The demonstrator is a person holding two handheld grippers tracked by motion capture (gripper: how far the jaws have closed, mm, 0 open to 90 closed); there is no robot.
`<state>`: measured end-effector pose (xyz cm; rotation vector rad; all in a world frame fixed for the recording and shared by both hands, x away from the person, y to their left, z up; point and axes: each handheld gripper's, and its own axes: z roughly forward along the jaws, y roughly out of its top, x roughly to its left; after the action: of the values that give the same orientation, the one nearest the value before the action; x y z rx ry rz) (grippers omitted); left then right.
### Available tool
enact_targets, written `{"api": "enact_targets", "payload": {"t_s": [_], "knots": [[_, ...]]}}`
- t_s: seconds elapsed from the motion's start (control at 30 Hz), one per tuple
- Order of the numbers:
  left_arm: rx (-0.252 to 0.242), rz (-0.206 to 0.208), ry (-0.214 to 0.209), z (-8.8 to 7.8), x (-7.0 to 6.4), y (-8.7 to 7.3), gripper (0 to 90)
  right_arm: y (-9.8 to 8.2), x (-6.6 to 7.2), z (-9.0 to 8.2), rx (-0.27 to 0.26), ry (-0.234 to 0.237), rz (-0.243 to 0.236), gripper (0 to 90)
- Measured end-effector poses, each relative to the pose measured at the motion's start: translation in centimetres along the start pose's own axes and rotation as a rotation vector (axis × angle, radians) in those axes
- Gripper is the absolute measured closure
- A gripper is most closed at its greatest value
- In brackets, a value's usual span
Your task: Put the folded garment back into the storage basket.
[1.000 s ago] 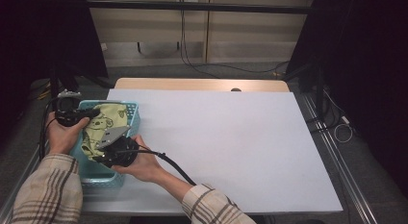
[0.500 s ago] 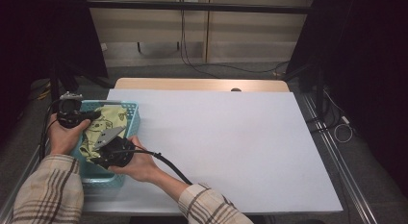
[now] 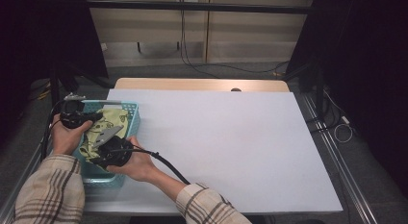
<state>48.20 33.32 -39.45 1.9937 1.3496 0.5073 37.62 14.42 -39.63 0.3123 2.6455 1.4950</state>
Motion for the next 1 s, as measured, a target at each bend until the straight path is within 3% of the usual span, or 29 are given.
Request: {"api": "enact_targets", "payload": {"t_s": [0.23, 0.27, 0.33, 0.4, 0.5, 0.67, 0.77, 0.9, 1.0], "knots": [[0.021, -0.005, 0.012, 0.6, 0.0, -0.3, 78.8, 0.2, -0.2, 0.2, 0.013, 0.01, 0.012, 74.9], [0.027, -0.009, -0.002, 0.7, -0.1, -0.3, 78.8, 0.2, -0.2, 0.3, 0.013, 0.01, 0.015, 74.9], [0.036, 0.007, 0.007, 0.9, -0.2, -0.4, 78.6, 0.3, -0.2, 0.4, 0.022, 0.014, 0.013, 74.8], [0.031, 0.052, 0.022, 1.0, -0.3, -0.4, 78.1, 0.4, -0.3, 0.4, 0.027, 0.014, 0.002, 74.8], [0.05, 0.035, 0.0, 1.2, -0.3, -0.5, 77.3, 0.3, -0.4, 0.5, 0.024, 0.023, 0.014, 74.8], [0.065, 0.015, 0.013, 1.6, 0.1, -0.7, 76.4, 0.4, -0.6, 0.7, 0.044, 0.03, 0.005, 74.2], [0.063, 0.023, 0.02, 1.7, 0.2, -0.7, 75.6, 0.5, -0.5, 0.9, 0.049, 0.036, 0.014, 73.9], [0.062, 0.014, 0.039, 1.6, 0.1, -0.6, 67.8, 0.5, -0.6, 1.0, 0.053, 0.051, 0.014, 71.1], [0.043, 0.004, 0.056, 1.4, 0.1, -0.6, 57.8, 0.5, -0.6, 1.0, 0.047, 0.056, 0.026, 61.8]]}}
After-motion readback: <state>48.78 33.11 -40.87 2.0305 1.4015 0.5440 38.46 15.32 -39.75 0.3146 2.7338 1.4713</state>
